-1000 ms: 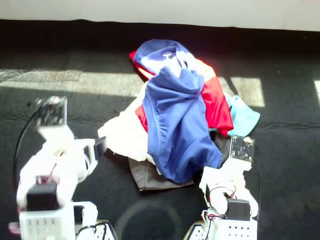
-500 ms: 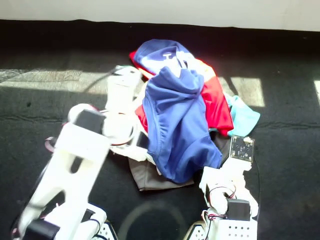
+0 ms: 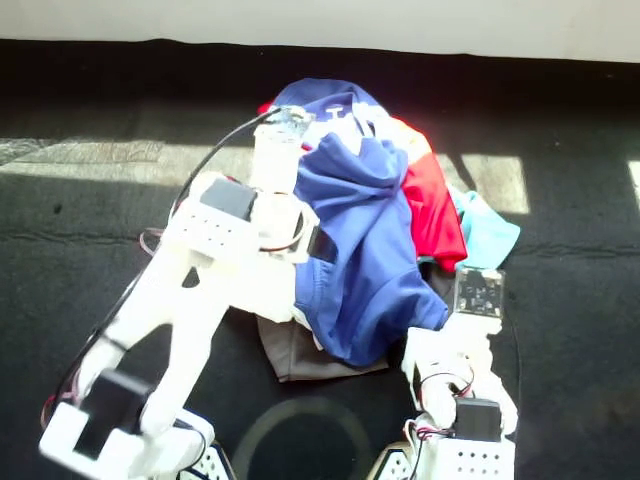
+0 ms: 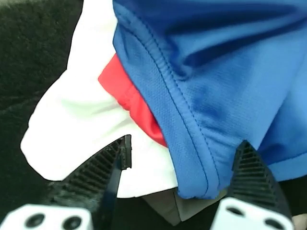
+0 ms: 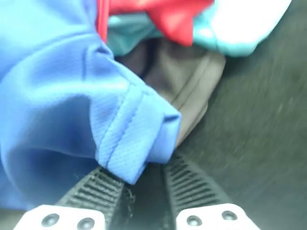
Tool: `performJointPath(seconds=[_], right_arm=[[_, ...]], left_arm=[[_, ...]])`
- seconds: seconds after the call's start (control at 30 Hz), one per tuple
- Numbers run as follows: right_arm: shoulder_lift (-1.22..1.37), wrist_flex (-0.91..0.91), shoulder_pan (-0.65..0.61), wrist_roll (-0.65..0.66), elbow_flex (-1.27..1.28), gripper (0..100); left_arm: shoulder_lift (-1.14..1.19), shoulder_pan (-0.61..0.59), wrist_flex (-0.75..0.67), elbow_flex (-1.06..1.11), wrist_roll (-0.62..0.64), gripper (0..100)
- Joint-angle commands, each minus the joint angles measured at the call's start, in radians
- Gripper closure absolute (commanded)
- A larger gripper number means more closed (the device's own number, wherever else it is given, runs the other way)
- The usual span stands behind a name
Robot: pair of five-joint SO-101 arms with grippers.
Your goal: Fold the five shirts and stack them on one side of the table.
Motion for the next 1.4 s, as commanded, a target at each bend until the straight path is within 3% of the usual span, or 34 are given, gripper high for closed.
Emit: performJointPath(seconds=[0.0, 0.2, 0.37, 0.43, 0.5, 0.57, 0.73, 0.9, 1.03, 1.23, 1.37], right_arm=[[-0.007, -0.038, 0.068, 0.184, 0.125, 75.7], [-0.007, -0.041, 0.203, 0.213, -0.022, 64.0], [-0.007, -0.047, 0.430, 0.302, -0.166, 62.8], [-0.007, -0.050, 0.519, 0.330, -0.205, 62.8], [-0.007, -0.079, 0.591, 0.325, -0.223, 62.8], [-0.007, -0.119, 0.639, 0.308, -0.228, 62.8], [-0.007, -0.142, 0.659, 0.249, -0.226, 62.8], [-0.007, -0.140, 0.657, 0.198, -0.226, 62.8], [-0.007, -0.139, 0.602, 0.161, -0.226, 62.8], [-0.005, -0.153, 0.455, 0.158, -0.226, 62.8], [0.010, -0.156, 0.377, 0.158, -0.260, 62.8]], left_arm=[[0.105, 0.033, -0.035, -0.027, 0.069, 67], [0.248, 0.062, -0.035, -0.091, 0.060, 67], [0.344, 0.054, -0.034, -0.127, -0.160, 67], [0.387, 0.019, -0.031, -0.127, -0.249, 72], [0.427, -0.036, -0.029, -0.127, -0.311, 84], [0.466, -0.120, -0.031, -0.130, -0.356, 99], [0.458, -0.437, 0.058, -0.168, -0.361, 99], [0.341, -0.889, 0.278, -0.381, -0.364, 99], [0.263, -1.188, 0.321, -0.567, -0.370, 99], [0.182, -1.446, 0.322, -0.714, -0.476, 99], [0.140, -1.532, 0.330, -0.722, -0.477, 99]])
